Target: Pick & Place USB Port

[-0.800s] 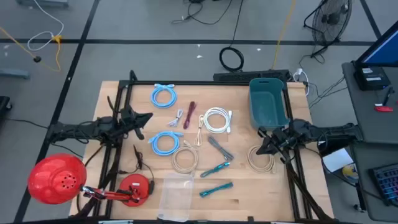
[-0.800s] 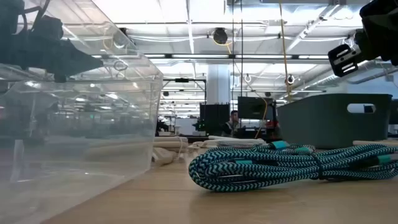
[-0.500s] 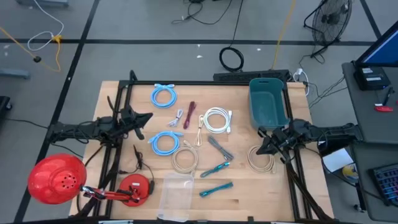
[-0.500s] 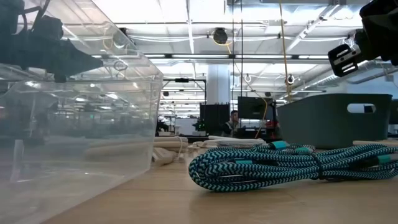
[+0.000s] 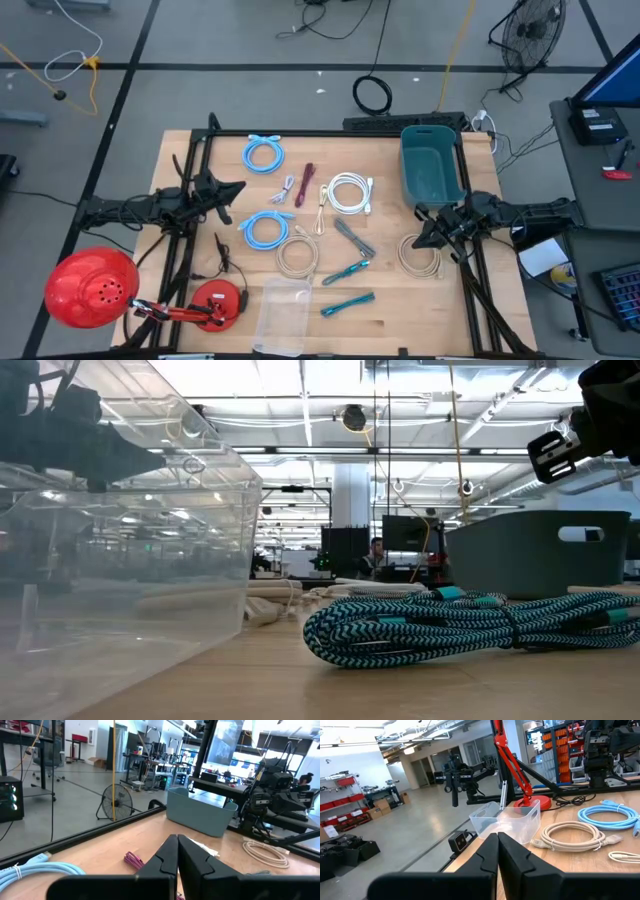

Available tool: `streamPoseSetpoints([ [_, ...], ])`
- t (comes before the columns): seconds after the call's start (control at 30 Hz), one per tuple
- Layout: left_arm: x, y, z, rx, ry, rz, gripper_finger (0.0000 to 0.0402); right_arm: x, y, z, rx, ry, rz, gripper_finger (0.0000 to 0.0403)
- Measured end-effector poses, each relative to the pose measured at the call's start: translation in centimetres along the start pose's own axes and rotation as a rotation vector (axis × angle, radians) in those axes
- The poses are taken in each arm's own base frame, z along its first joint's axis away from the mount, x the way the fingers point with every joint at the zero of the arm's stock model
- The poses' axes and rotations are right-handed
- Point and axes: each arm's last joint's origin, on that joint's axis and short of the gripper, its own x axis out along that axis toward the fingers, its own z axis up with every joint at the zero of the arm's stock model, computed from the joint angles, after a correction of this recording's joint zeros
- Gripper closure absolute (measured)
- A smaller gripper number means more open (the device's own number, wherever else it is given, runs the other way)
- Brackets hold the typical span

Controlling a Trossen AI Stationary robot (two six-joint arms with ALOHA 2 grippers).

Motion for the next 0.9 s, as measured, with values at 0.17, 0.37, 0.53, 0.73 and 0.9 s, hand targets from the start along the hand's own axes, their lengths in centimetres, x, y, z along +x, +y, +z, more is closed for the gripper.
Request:
streamPoseSetpoints([
  [0.17, 0.0, 0.0, 0.0, 0.001, 0.002, 0.001, 0.0392, -0.3, -0.1, 0.2, -0.016, -0.021, -0.001, 0.0403],
  [0.37, 0.1, -0.1, -0.2, 0.009, 0.016, -0.003, 0.0392, -0.3, -1.0, 0.4, -0.010, -0.039, -0.121, 0.0403],
  [0.53, 0.2, -0.1, -0.3, 0.015, 0.025, 0.009, 0.0392, -0.2, -1.3, 0.1, 0.012, -0.016, -0.170, 0.0403],
  [0.73, 0.3, -0.1, -0.4, 0.022, 0.041, 0.001, 0.0392, -0.2, -1.3, 0.1, 0.012, -0.013, -0.162, 0.0403],
  [0.9, 0.3, -0.1, -0.4, 0.022, 0.040, 0.003, 0.0392, -0.2, -1.4, 0.0, 0.019, -0.002, -0.166, 0.0403],
])
